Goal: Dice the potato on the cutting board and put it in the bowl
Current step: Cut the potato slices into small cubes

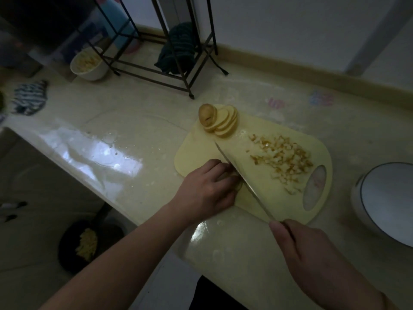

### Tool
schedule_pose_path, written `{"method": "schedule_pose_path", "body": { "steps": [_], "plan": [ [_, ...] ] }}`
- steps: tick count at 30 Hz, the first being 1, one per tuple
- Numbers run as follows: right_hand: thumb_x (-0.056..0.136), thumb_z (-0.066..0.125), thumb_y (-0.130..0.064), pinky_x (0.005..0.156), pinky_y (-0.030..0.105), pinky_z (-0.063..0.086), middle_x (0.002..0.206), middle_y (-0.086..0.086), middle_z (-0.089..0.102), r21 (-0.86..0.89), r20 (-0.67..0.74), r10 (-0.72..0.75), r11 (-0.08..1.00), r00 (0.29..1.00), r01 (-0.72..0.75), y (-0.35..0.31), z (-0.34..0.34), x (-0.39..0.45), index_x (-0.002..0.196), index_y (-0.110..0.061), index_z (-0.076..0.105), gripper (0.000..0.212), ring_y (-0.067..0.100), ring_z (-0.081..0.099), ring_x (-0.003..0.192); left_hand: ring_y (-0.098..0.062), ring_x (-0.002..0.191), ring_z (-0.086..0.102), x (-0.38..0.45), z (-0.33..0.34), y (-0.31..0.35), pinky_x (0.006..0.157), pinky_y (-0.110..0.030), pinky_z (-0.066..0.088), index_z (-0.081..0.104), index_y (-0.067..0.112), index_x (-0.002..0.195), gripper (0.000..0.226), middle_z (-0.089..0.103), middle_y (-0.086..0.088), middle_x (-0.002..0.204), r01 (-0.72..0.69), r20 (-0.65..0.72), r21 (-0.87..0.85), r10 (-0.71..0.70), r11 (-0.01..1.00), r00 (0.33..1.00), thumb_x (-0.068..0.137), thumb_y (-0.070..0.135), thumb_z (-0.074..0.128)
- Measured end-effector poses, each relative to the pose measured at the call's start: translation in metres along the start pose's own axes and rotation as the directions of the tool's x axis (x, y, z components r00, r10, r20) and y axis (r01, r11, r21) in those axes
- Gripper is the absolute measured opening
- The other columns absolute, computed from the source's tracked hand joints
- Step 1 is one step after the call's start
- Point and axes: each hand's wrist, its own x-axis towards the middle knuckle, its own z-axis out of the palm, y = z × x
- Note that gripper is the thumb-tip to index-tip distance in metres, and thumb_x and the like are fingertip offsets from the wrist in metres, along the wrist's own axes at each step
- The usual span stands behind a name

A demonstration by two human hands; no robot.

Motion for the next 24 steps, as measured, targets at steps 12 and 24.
{"method": "schedule_pose_path", "body": {
  "steps": [12,24],
  "plan": [
    [0.080,0.021,-0.068,0.055,0.024,0.037,0.064,-0.014,0.058,0.098,0.029,-0.033,0.995,0.999,0.030,-0.011,-0.018,0.014,0.059,-0.018,0.046,0.060,0.009,0.054,0.061,-0.032,0.089,0.064,0.002,0.003,0.003,0.066,-0.041,0.052,0.074,0.009,0.098,0.017,0.070,-0.008,0.105,-0.046,-0.039,0.103,0.050,0.994,0.998,0.096,0.024,0.066],
    [0.088,0.028,-0.060,0.058,0.018,0.039,0.054,-0.005,0.052,0.093,0.036,-0.051,0.995,0.998,0.048,-0.009,-0.016,0.010,0.060,-0.019,0.045,0.053,0.007,0.052,0.059,-0.033,0.094,0.065,0.002,0.006,0.013,0.072,-0.036,0.054,0.076,0.005,0.098,0.017,0.071,-0.012,0.101,0.009,-0.077,0.086,-0.002,0.996,0.997,0.094,0.018,0.066]
  ]
}}
